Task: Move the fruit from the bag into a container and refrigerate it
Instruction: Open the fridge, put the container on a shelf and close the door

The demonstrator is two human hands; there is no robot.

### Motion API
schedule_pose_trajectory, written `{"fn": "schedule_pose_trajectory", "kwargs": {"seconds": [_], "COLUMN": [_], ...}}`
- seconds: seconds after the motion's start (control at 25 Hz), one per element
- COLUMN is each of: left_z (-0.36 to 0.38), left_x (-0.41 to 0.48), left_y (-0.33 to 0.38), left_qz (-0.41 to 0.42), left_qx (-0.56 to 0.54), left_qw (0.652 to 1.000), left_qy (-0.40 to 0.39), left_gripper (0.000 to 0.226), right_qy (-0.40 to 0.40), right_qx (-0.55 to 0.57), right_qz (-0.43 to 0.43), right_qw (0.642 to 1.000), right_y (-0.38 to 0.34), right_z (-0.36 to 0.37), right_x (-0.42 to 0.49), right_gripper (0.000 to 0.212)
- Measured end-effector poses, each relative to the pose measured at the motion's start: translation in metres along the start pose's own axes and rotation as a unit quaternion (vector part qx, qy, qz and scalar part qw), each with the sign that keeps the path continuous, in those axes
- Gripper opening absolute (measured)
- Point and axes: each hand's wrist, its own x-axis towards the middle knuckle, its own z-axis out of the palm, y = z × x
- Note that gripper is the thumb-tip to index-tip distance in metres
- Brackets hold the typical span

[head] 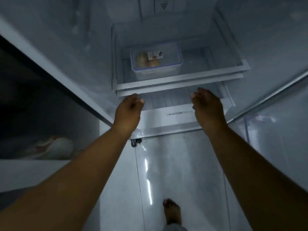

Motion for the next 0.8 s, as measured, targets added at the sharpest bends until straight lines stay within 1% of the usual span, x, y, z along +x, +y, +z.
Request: {"fn": "schedule_pose_trajectory", "kwargs": {"seconds": [0.08,0.16,0.2,0.28,0.36,0.44,0.48,0.56,0.64,0.68,0.72,0.8], "left_z": [-0.007,-0.013,-0.017,-0.027,-0.033,-0.035,-0.034,-0.024,-0.013,-0.007,0.000,0.015], "left_x": [-0.062,-0.133,-0.166,-0.231,-0.289,-0.338,-0.360,-0.401,-0.434,-0.446,-0.458,-0.476], "left_y": [0.008,0.021,0.026,0.043,0.062,0.082,0.092,0.113,0.139,0.156,0.175,0.215], "left_qz": [-0.010,-0.017,-0.007,0.032,0.067,0.101,0.127,0.208,0.296,0.342,0.394,0.503], "left_qx": [0.009,0.029,0.041,0.071,0.080,0.073,0.079,0.118,0.146,0.152,0.152,0.140], "left_qw": [1.000,0.997,0.994,0.986,0.975,0.964,0.953,0.912,0.864,0.839,0.811,0.760], "left_qy": [-0.027,-0.074,-0.098,-0.150,-0.195,-0.235,-0.264,-0.333,-0.381,-0.395,-0.404,-0.387], "left_gripper": [0.046,0.046,0.045,0.044,0.043,0.043,0.043,0.046,0.050,0.050,0.050,0.050], "right_qy": [0.017,0.009,0.005,0.002,0.018,0.046,0.068,0.140,0.228,0.287,0.355,0.478], "right_qx": [0.009,0.027,0.031,0.026,0.036,0.049,0.044,0.026,0.011,0.000,-0.010,-0.026], "right_qz": [-0.002,0.026,0.034,0.039,0.066,0.093,0.099,0.113,0.132,0.137,0.146,0.172], "right_qw": [1.000,0.999,0.999,0.999,0.997,0.993,0.992,0.983,0.965,0.948,0.924,0.861], "right_y": [-0.007,-0.018,-0.023,-0.031,-0.035,-0.035,-0.033,-0.025,-0.019,-0.017,-0.016,-0.014], "right_z": [-0.020,-0.046,-0.058,-0.086,-0.120,-0.153,-0.168,-0.198,-0.226,-0.240,-0.253,-0.280], "right_x": [-0.074,-0.153,-0.190,-0.263,-0.338,-0.402,-0.431,-0.480,-0.521,-0.537,-0.553,-0.574], "right_gripper": [0.047,0.040,0.039,0.039,0.041,0.043,0.043,0.039,0.032,0.027,0.021,0.010]}}
